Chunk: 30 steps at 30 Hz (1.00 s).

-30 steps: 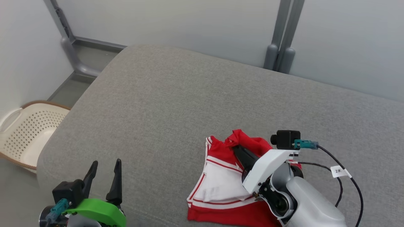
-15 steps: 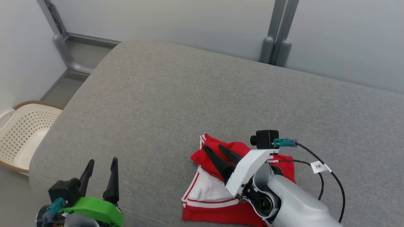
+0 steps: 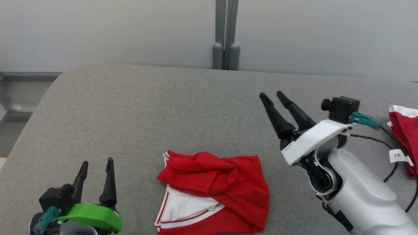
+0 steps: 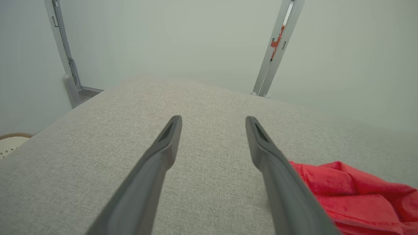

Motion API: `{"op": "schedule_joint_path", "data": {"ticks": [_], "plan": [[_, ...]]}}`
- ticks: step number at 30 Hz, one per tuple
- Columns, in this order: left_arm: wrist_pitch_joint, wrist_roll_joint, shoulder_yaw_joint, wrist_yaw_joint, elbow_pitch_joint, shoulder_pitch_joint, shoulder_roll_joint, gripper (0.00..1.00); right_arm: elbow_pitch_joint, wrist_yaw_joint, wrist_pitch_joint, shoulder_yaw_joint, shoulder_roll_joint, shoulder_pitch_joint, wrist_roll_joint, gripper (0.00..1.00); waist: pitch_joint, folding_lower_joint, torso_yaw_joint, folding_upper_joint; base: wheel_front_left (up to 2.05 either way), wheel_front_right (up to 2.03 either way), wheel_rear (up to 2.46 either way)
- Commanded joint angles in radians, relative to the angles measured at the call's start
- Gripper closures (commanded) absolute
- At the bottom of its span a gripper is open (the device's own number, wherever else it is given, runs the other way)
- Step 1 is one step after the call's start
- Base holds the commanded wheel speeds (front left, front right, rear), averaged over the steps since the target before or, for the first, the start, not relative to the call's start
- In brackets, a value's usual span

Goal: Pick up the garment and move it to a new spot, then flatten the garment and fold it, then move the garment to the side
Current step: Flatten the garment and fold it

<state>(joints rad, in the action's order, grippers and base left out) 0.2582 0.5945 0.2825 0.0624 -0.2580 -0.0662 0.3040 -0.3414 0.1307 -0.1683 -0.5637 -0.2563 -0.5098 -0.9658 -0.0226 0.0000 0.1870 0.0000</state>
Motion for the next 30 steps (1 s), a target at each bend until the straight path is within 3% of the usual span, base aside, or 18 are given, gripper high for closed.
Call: {"op": "schedule_joint_path", "data": {"ticks": [1,8,13,20,21,23,30], "plan": [[0.007,-0.018,-0.011,0.010,0.012,0.019,-0.004,0.00,0.008,0.000,-0.023,0.035,-0.022,0.038,0.040,0.00,-0.014,0.0000,-0.090,0.0000,0.00,0.00,0.00],[0.007,-0.052,-0.065,-0.001,0.062,0.039,-0.023,0.00,0.020,0.000,-0.083,0.225,-0.040,0.177,0.245,0.00,-0.009,0.0000,-0.148,0.0000,0.00,0.00,0.00],[0.007,-0.083,-0.111,-0.010,0.092,0.056,-0.035,0.00,0.027,0.000,-0.092,0.350,0.005,0.279,0.385,0.00,-0.005,0.0000,-0.168,0.0000,0.00,0.00,0.00],[0.007,-0.116,-0.142,-0.027,0.103,0.061,-0.054,0.00,0.043,0.000,-0.069,0.401,0.063,0.331,0.471,0.00,-0.001,0.0000,-0.167,0.0000,0.00,0.00,0.00],[0.007,-0.119,-0.144,-0.031,0.103,0.061,-0.057,0.00,0.042,0.000,-0.059,0.399,0.068,0.333,0.476,0.14,0.000,0.0000,-0.162,0.0000,0.00,0.00,0.00],[0.007,-0.127,-0.147,-0.038,0.099,0.060,-0.063,0.00,0.034,0.000,-0.036,0.384,0.074,0.332,0.477,1.00,0.001,0.0000,-0.150,0.0000,0.00,0.00,0.00],[0.007,-0.141,-0.148,-0.057,0.074,0.050,-0.082,0.00,-0.039,0.000,0.040,0.313,0.067,0.284,0.487,1.00,0.000,0.0000,-0.077,0.0000,0.00,0.00,0.00]]}}
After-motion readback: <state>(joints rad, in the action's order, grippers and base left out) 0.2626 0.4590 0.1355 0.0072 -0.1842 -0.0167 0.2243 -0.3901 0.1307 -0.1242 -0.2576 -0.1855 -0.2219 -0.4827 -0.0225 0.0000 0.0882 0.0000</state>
